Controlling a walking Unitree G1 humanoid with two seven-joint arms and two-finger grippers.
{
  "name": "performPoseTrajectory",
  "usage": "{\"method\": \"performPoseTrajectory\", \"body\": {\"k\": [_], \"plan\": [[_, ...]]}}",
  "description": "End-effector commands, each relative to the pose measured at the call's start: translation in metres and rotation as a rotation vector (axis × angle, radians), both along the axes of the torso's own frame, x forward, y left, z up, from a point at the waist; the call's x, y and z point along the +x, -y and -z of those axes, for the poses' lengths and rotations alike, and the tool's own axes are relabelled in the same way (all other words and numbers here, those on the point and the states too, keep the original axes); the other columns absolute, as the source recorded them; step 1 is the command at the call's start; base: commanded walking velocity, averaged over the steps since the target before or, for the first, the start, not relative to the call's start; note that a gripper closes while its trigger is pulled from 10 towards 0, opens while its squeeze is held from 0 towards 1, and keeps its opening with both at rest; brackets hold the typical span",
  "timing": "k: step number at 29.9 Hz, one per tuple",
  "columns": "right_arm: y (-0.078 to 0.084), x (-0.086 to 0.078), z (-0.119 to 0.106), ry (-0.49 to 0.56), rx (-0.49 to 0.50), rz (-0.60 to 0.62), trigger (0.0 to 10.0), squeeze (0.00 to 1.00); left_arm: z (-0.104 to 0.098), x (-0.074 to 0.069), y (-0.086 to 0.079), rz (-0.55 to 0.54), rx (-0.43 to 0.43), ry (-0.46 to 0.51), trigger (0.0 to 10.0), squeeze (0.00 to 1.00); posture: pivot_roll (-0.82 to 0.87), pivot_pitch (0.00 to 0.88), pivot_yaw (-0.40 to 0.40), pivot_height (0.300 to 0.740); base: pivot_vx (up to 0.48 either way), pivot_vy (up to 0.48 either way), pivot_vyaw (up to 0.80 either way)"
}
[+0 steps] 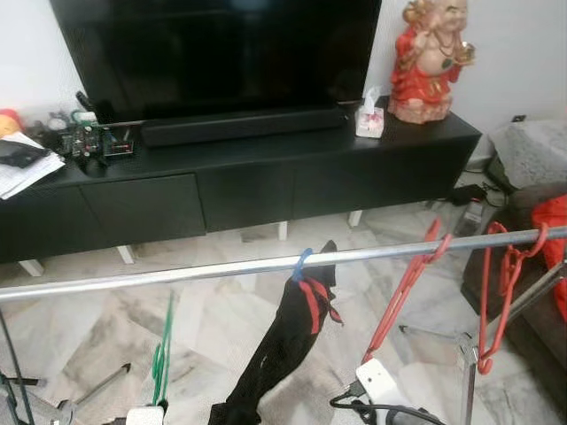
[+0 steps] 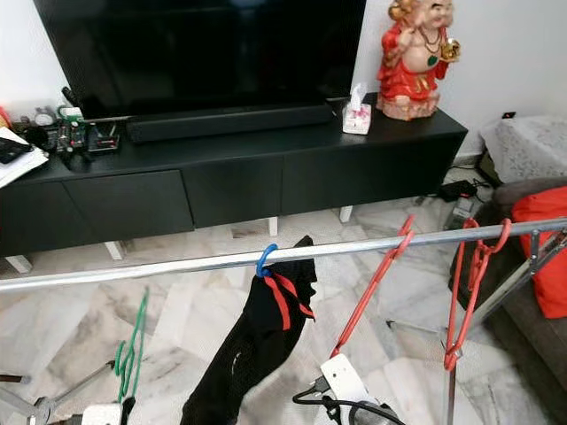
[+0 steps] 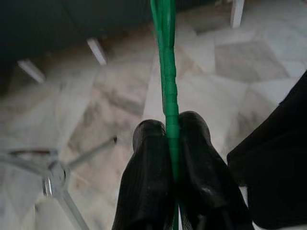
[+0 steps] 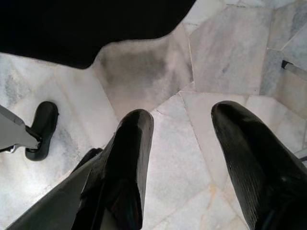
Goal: Hang hanger
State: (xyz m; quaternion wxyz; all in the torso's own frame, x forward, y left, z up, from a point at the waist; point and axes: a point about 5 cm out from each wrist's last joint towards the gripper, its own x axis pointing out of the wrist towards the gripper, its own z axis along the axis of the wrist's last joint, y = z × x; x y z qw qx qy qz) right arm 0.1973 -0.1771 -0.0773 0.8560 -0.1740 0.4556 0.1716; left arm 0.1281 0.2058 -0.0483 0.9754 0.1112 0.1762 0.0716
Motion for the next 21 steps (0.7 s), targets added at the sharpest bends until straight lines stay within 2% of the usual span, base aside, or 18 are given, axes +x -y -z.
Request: {"method": "performPoseTrajectory", "body": {"k": [1,5,8,13,17,20,21], "plan": [[-0.001,0.001,0.0,-0.004,0.0,-0.005,10.0,0.0,-0.003,-0.001,0.004,0.035,0.018,0.017,10.0,0.0,-0.1,0.0,-0.011,0.74,0.0,0.0,0.0],[-0.001,0.001,0.0,-0.002,0.001,-0.003,10.0,0.0,-0.01,-0.003,0.008,0.033,0.031,0.066,10.0,0.0,-0.1,0.0,-0.012,0.74,0.0,0.0,0.0],[0.0,0.0,0.0,-0.002,-0.001,-0.005,10.0,0.0,-0.019,-0.012,0.012,0.052,0.049,0.089,10.0,0.0,-0.1,0.0,-0.014,0.74,0.0,0.0,0.0],[0.001,0.0,0.0,-0.001,-0.003,-0.004,10.0,0.0,-0.033,-0.017,0.01,0.051,0.08,0.123,10.0,0.0,-0.09,0.0,-0.017,0.74,0.0,0.0,0.0],[0.001,0.001,-0.001,-0.001,-0.005,-0.011,10.0,0.0,-0.043,-0.01,0.007,0.033,0.087,0.163,10.0,0.0,-0.08,0.0,-0.025,0.74,0.0,0.0,0.0],[0.001,0.002,-0.001,0.0,-0.004,-0.009,10.0,0.0,-0.045,-0.006,0.004,0.013,0.09,0.155,10.0,0.0,-0.08,0.0,-0.026,0.74,0.0,0.0,0.0],[0.001,0.002,-0.001,0.001,-0.004,-0.01,10.0,0.0,-0.044,-0.005,0.0,-0.025,0.079,0.154,10.0,0.0,-0.09,0.0,-0.028,0.74,0.0,0.0,0.0]]}}
